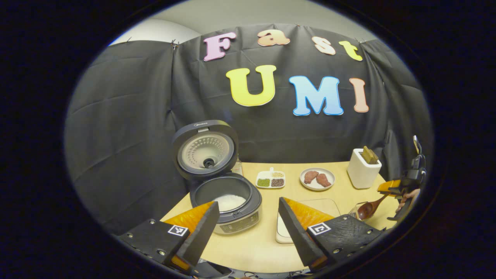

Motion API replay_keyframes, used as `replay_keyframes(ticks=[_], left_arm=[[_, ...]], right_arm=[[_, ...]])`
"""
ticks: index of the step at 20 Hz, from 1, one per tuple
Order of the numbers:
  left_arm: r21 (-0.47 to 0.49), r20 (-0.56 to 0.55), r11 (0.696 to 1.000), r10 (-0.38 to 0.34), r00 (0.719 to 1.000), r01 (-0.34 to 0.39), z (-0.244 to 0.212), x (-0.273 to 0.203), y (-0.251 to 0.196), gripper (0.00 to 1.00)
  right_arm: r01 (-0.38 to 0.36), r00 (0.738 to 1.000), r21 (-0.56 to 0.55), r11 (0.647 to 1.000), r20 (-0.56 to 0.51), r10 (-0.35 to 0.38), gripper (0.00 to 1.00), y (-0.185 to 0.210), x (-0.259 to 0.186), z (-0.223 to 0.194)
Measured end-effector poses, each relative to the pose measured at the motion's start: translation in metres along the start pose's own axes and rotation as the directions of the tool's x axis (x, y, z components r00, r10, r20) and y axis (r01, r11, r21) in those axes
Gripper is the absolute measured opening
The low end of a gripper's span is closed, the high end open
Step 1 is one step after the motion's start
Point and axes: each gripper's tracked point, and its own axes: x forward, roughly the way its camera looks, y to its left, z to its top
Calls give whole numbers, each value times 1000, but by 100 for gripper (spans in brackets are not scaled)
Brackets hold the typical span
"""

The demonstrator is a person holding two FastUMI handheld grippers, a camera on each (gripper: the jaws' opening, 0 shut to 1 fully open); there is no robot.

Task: Close the left gripper, press the button to open the rice cooker; take a wooden spoon from the chopstick holder with the right hand, scoop a spoonful of rice and pour it into the rice cooker, then put the wooden spoon back into the chopstick holder.

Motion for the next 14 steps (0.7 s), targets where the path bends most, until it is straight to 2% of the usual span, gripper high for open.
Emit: replay_keyframes(ticks=[7, 14], left_arm=[[-11, 28, 993, -114, 993, 114, 1, 23, 28, 96], [-5, 71, 976, -217, 974, 218, 1, 47, 65, 96]], right_arm=[[65, 989, 69, 996, 125, -73, 24, 9, -54, 12], [134, 964, 101, 986, 215, -153, 24, 25, -104, -11]])
